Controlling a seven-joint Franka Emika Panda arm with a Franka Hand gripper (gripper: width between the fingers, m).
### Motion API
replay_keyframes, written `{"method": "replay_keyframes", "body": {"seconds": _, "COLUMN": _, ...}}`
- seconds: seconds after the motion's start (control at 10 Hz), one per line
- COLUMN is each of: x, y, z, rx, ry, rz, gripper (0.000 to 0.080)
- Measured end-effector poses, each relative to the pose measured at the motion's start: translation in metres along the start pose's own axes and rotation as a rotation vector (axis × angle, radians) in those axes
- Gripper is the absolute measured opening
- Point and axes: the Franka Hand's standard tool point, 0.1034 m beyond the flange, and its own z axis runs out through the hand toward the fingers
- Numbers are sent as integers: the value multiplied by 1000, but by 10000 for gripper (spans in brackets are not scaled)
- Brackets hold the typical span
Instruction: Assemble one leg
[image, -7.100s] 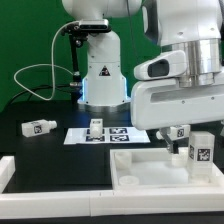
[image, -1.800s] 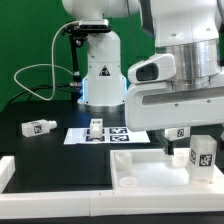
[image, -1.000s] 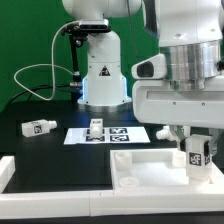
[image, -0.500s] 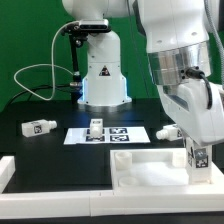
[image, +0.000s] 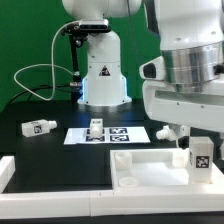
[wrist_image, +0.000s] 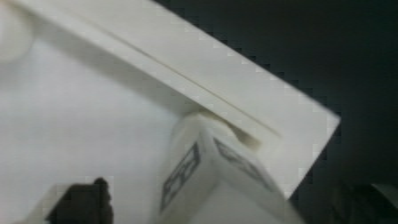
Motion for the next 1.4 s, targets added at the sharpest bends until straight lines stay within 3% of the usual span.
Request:
{"method": "replay_keyframes", "body": {"seconds": 0.2, "x": 2, "y": 1, "z": 0, "rx": -2, "ry": 3, "rz": -154, "gripper": 643}}
{"method": "replay_keyframes", "body": {"seconds": 0.4, "x": 8, "y": 4, "z": 0, "rx": -38, "ry": 40, "rz": -603, "gripper": 649}}
{"method": "replay_keyframes", "body": {"seconds": 0.5, "x": 10, "y": 3, "z": 1, "rx": -41, "ry": 46, "rz": -781, "gripper": 649}}
{"method": "replay_keyframes", "body": {"seconds": 0.6, "x": 10, "y": 3, "z": 1, "rx": -37, "ry": 46, "rz": -708, "gripper": 555}}
{"method": "replay_keyframes", "body": {"seconds": 0.7, "x": 10, "y": 3, "z": 1, "rx": -38, "ry": 46, "rz": -704, "gripper": 555}}
{"method": "replay_keyframes", "body": {"seconds": 0.9, "x": 10, "y": 3, "z": 1, "rx": -32, "ry": 47, "rz": -556, "gripper": 279}}
{"method": "replay_keyframes", "body": {"seconds": 1.2, "x": 10, "y": 3, "z": 1, "rx": -28, "ry": 54, "rz": -286, "gripper": 284}}
{"method": "replay_keyframes", "body": {"seconds": 1.4, "x": 10, "y": 6, "z": 1, "rx": -32, "ry": 48, "rz": 57, "gripper": 284}}
